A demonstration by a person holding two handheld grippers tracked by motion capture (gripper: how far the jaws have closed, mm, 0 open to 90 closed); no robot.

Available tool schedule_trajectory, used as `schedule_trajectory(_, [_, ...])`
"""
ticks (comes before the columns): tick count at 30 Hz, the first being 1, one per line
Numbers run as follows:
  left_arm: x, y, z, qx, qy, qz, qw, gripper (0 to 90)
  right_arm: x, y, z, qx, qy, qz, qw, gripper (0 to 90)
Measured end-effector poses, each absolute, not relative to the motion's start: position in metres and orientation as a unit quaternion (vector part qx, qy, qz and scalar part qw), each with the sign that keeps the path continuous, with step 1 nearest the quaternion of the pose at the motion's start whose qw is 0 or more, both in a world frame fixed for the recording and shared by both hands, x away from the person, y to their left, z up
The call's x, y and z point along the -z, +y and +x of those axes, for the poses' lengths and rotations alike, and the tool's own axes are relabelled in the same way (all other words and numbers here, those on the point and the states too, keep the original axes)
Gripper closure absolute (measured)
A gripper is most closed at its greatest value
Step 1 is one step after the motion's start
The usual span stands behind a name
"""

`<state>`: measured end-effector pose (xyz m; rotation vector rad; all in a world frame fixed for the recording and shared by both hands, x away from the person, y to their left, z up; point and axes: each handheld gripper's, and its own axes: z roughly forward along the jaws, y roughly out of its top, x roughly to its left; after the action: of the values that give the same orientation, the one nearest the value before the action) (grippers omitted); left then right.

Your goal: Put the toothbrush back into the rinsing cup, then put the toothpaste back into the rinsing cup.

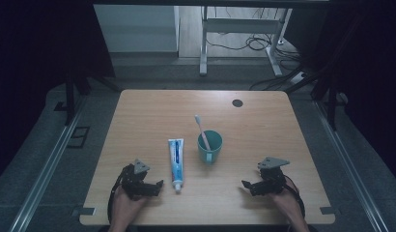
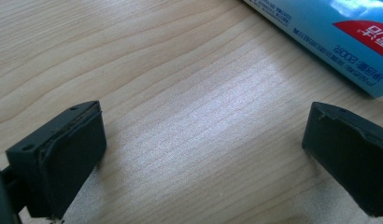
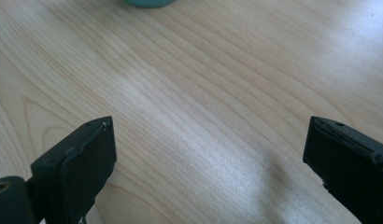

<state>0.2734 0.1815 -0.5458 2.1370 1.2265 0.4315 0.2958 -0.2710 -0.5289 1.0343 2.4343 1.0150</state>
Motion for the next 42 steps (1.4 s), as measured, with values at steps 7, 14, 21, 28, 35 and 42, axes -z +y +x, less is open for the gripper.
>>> schedule_trajectory(7, [0.546,0.182,0.273,-0.163,0.462,0.813,0.316,0.0,0.538,-0.275,0.296,-0.353,0.848,0.364,0.158,3.4])
schedule_trajectory(14, [0.544,0.184,0.271,-0.164,0.464,0.811,0.317,6.8,0.543,-0.277,0.295,-0.352,0.848,0.364,0.155,3.7])
schedule_trajectory(21, [0.536,0.187,0.269,-0.166,0.459,0.806,0.334,18.4,0.543,-0.279,0.295,-0.353,0.848,0.366,0.151,4.5])
schedule_trajectory(28, [0.526,0.189,0.268,-0.158,0.457,0.796,0.364,36.5,0.543,-0.279,0.295,-0.353,0.846,0.369,0.153,5.4])
schedule_trajectory(35, [0.515,0.182,0.273,-0.139,0.430,0.805,0.384,61.2,0.543,-0.279,0.295,-0.354,0.844,0.372,0.155,6.3])
schedule_trajectory(42, [0.513,0.172,0.279,-0.120,0.413,0.819,0.379,78.3,0.543,-0.279,0.295,-0.354,0.844,0.372,0.154,6.3])
